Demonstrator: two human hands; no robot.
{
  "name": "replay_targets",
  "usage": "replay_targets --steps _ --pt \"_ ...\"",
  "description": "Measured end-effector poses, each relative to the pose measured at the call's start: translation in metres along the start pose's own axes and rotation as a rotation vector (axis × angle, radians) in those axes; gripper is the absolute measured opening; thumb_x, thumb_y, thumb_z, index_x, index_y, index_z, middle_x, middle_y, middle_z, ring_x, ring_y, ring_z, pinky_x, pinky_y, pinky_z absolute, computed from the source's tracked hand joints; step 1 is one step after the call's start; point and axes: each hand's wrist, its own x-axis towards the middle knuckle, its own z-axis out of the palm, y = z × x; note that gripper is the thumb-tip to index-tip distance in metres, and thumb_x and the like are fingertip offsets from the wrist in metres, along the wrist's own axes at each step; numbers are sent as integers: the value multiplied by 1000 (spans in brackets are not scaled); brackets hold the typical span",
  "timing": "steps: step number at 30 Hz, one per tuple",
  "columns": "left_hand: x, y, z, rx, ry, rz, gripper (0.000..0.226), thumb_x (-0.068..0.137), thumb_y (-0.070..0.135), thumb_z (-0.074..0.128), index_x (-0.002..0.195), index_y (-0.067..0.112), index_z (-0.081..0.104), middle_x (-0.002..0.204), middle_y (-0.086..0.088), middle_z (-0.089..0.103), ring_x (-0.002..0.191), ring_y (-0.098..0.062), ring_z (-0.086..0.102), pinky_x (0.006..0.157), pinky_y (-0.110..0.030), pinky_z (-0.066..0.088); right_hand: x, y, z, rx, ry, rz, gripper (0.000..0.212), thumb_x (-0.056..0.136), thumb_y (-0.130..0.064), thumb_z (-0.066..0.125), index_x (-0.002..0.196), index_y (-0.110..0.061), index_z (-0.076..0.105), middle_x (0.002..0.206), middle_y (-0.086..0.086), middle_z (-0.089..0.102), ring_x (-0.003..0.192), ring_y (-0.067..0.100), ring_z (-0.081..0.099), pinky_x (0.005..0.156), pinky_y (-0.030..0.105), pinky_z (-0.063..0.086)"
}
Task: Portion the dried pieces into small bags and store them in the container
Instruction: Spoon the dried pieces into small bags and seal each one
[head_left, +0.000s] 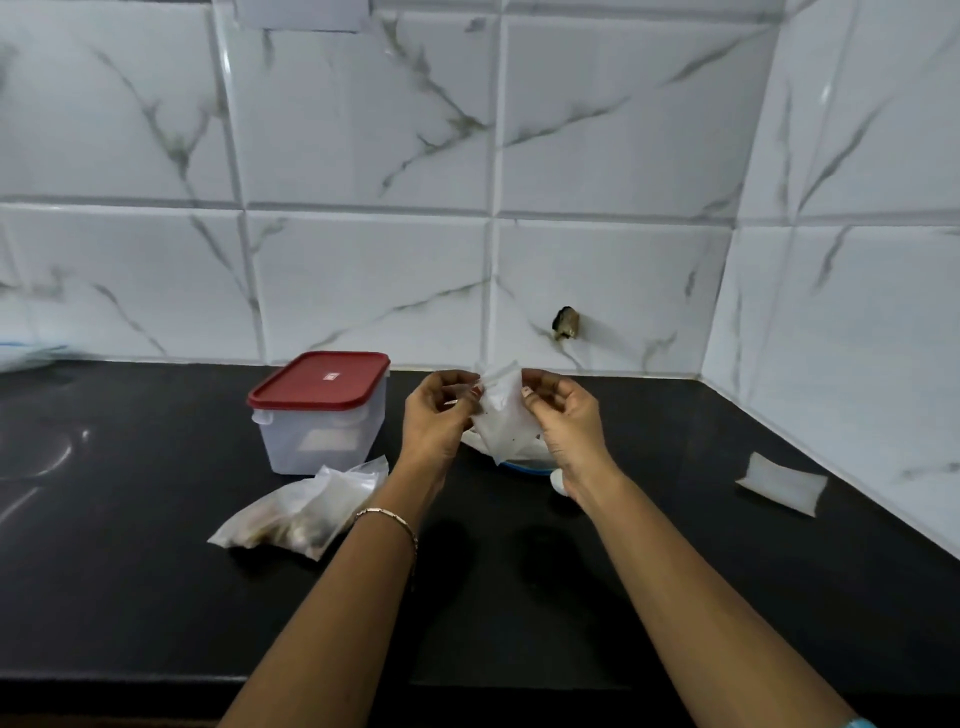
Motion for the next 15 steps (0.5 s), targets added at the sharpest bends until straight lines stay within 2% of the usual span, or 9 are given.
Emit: replay_targets --steps 3,6,8,10,12,15 --pt "3 -5 -2 70 4 29 12 84 3 72 93 9 66 91 -10 70 82 -21 65 66 -21 55 3 7 9 -46 -12 -71 30 90 -7 65 118 -18 64 104 0 68 97 13 66 84 23 54" --pt "5 -9 -1 129 -5 40 8 80 10 77 85 11 71 83 -6 73 76 -16 67 66 -23 54 1 18 9 -244 -69 -207 45 91 -11 63 130 -33 56 102 -2 62 87 5 61 78 20 53" --pt "6 -7 1 136 -27 39 7 81 16 77 83 11 72 79 -6 74 74 -14 68 69 -26 56 0 21 3 -448 -111 -349 44 92 -10 61 129 -33 57 107 -3 60 88 -2 56 80 18 49" --pt "6 -5 2 101 -39 20 13 85 21 74 82 8 73 80 -7 75 73 -16 69 73 -30 58 0 21 -3 -604 -118 -455 38 91 -9 60 122 -30 61 118 -7 56 99 0 55 87 27 50" --pt "5 -2 1 57 -46 -8 17 86 23 72 82 6 73 81 -9 75 72 -16 69 74 -31 59 0 18 -5 -666 -118 -493 32 90 -8 59 115 -28 62 118 -8 54 102 7 57 87 36 53" --pt "4 1 -2 34 -34 -25 14 84 21 74 82 7 74 80 -10 75 68 -14 68 67 -26 55 -4 15 -4 -726 -126 -561 26 89 -10 61 110 -25 63 117 -8 51 100 8 58 82 34 54"
